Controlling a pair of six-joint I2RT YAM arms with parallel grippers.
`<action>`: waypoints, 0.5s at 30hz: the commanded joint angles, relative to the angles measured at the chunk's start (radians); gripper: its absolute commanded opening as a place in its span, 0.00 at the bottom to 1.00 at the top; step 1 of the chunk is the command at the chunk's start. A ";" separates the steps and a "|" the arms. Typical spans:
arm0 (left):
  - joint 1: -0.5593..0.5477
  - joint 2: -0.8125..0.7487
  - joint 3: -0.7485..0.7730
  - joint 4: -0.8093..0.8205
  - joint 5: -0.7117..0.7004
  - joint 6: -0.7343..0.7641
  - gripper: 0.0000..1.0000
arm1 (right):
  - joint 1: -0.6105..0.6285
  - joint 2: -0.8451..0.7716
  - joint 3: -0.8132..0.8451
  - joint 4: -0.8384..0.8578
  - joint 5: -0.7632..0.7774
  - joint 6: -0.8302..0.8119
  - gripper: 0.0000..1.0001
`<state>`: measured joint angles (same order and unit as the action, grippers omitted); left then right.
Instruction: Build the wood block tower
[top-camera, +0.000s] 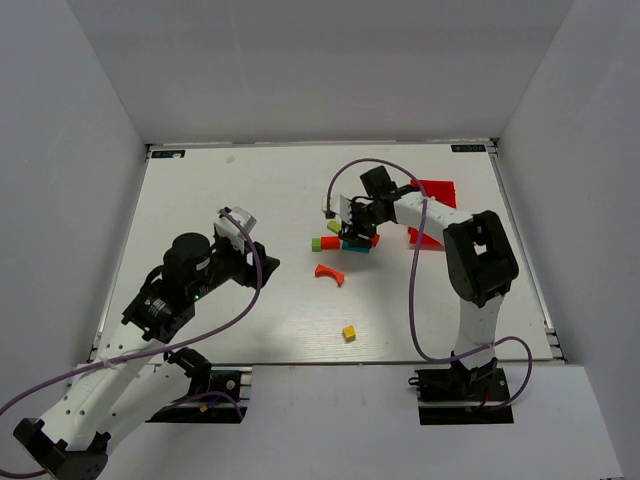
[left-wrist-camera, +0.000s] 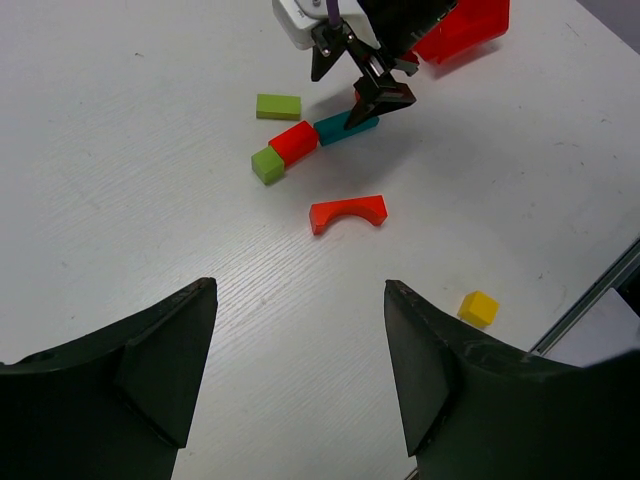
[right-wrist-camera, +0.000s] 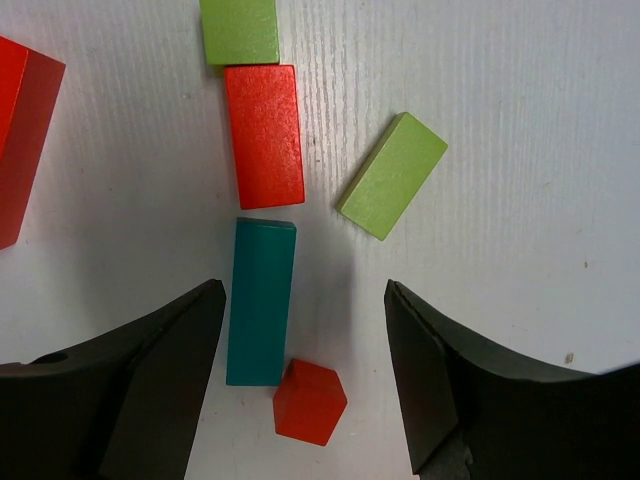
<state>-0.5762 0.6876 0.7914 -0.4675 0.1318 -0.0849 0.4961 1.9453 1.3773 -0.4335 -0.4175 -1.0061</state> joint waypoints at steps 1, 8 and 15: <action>-0.002 -0.011 -0.008 0.004 0.014 0.008 0.78 | 0.007 0.021 -0.003 0.001 0.006 -0.020 0.71; -0.002 -0.011 -0.008 0.004 0.014 0.008 0.78 | 0.009 0.046 0.006 -0.022 0.006 -0.025 0.71; -0.002 -0.011 -0.008 0.004 0.014 0.008 0.78 | 0.012 0.066 0.009 -0.022 0.026 -0.029 0.70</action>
<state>-0.5762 0.6876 0.7914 -0.4675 0.1322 -0.0849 0.4999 2.0003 1.3773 -0.4469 -0.4007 -1.0233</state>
